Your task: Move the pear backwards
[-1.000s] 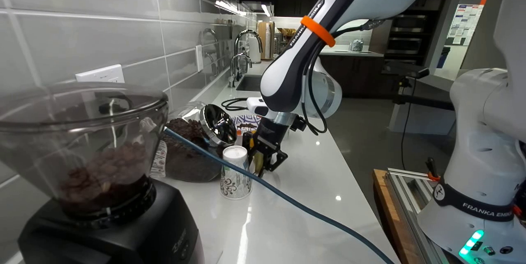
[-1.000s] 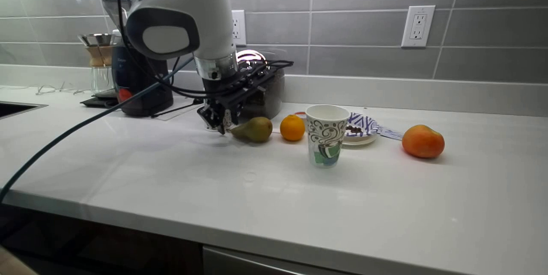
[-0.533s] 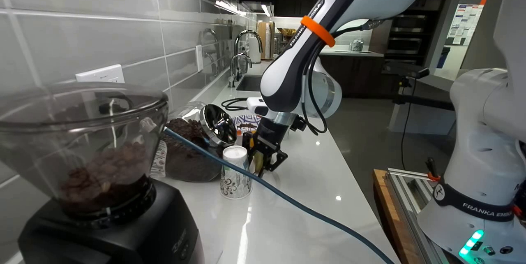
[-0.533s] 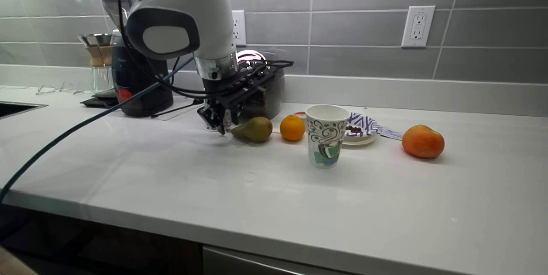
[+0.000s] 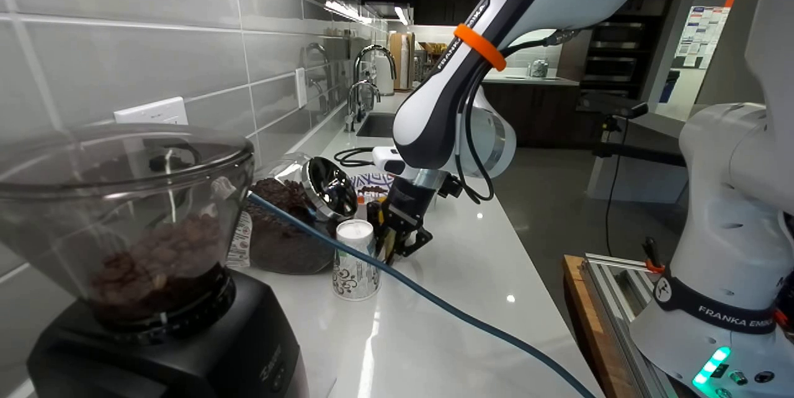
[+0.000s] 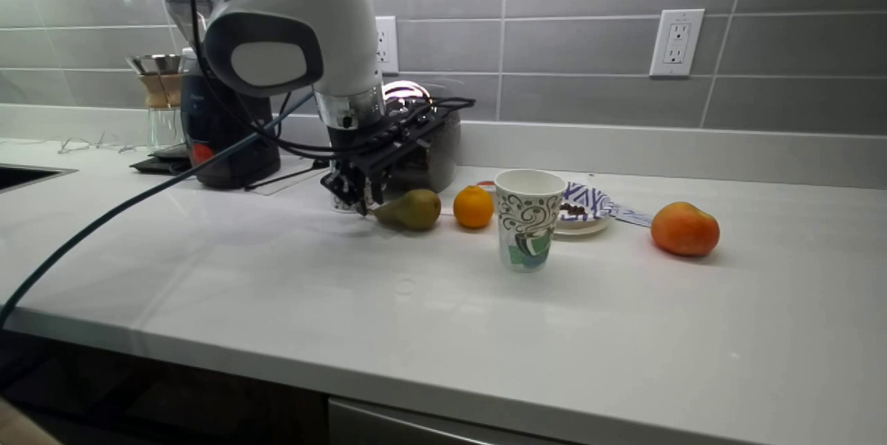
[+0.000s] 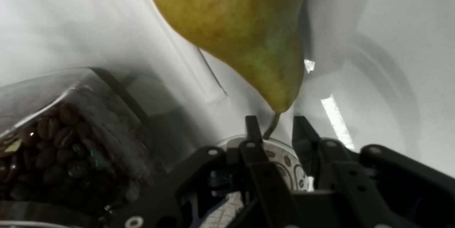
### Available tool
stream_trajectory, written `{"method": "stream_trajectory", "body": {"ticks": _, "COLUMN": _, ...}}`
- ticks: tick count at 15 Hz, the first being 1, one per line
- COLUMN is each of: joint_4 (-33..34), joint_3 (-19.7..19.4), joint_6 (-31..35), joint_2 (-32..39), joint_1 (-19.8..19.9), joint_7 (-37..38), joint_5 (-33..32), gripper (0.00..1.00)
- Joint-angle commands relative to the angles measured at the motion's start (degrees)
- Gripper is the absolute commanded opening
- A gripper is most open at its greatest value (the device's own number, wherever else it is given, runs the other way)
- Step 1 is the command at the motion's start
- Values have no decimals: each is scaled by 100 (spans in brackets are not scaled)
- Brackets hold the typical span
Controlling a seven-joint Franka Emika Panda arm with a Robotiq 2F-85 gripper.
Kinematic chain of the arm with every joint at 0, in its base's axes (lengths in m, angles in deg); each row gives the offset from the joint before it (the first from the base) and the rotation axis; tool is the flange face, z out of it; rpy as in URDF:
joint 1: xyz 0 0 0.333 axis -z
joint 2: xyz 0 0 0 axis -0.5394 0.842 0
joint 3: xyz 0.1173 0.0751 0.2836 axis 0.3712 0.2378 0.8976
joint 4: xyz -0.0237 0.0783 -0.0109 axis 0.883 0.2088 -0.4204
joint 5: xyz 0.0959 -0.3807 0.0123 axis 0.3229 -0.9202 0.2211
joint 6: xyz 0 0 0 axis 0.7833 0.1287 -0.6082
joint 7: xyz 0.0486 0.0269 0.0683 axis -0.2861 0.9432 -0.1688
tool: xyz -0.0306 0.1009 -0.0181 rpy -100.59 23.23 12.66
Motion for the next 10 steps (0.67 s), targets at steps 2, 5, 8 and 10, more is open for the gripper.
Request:
{"method": "stream_trajectory", "body": {"ticks": 2, "joint_4": 30, "joint_3": 37, "joint_6": 50, "joint_2": -3, "joint_1": 2, "joint_7": -92, "joint_5": 63, "gripper": 14}}
{"method": "stream_trajectory", "body": {"ticks": 5, "joint_4": 47, "joint_3": 47, "joint_6": 32, "joint_2": 17, "joint_1": 7, "joint_7": -129, "joint_5": 80, "gripper": 24}}
{"method": "stream_trajectory", "body": {"ticks": 8, "joint_4": 69, "joint_3": 65, "joint_6": 48, "joint_2": 49, "joint_1": 9, "joint_7": -196, "joint_5": 80, "gripper": 35}}
{"method": "stream_trajectory", "body": {"ticks": 10, "joint_4": 90, "joint_3": 82, "joint_6": 61, "joint_2": 74, "joint_1": 20, "joint_7": -262, "joint_5": 99, "gripper": 33}}
